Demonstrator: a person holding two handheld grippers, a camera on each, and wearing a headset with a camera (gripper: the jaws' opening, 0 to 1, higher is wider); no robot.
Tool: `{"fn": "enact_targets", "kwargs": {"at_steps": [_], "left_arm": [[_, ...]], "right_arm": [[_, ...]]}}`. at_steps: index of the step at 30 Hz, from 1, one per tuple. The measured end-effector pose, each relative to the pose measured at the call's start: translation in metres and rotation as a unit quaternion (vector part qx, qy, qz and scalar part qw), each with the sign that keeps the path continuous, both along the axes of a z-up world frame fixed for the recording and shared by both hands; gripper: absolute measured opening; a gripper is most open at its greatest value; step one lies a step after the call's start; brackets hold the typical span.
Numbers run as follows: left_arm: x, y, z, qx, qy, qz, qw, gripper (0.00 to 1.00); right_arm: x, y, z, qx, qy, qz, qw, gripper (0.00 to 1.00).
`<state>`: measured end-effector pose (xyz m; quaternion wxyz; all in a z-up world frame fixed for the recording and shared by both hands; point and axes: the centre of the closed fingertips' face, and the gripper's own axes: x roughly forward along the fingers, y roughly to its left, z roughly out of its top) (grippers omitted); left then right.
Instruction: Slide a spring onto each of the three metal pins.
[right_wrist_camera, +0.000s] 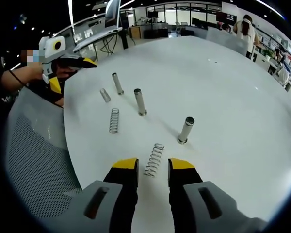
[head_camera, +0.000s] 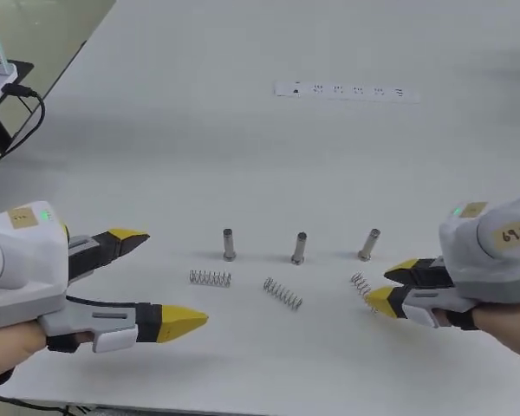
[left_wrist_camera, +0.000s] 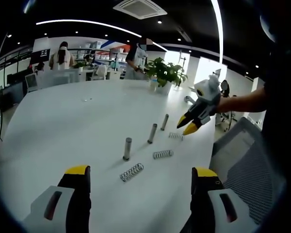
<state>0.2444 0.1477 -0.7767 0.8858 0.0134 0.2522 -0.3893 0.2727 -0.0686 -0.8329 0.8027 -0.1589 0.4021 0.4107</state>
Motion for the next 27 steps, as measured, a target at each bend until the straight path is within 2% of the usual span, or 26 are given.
{"fn": "enact_targets", "kwargs": {"at_steps": [3, 8, 18, 24, 27], "left_arm": [[-0.001, 0.000, -0.001, 0.001, 0.001, 0.000, 1.0000, 0.82], [-0.003, 0.001, -0.002, 0.001, 0.003, 0.001, 1.0000, 0.82], [-0.004, 0.001, -0.002, 0.000, 0.003, 0.003, 1.0000, 0.82], [-0.004, 0.003, -0.002, 0.001, 0.004, 0.004, 1.0000, 0.82], [-0.004, 0.002, -0.003, 0.002, 0.005, 0.003, 1.0000, 0.81]], "right_arm": [[-0.001, 0.001, -0.006, -0.013, 0.006, 0.005, 0.9999, 0.18], [-0.001, 0.004, -0.008, -0.014, 0.011, 0.007, 0.9998, 0.16], [-0.001, 0.002, -0.017, -0.032, 0.023, 0.008, 0.9992, 0.14], [-0.003, 0.002, -0.021, -0.046, 0.025, 0.015, 0.9985, 0.11], [-0.001, 0.000, -0.022, -0.056, 0.016, 0.017, 0.9982, 0.11]]}}
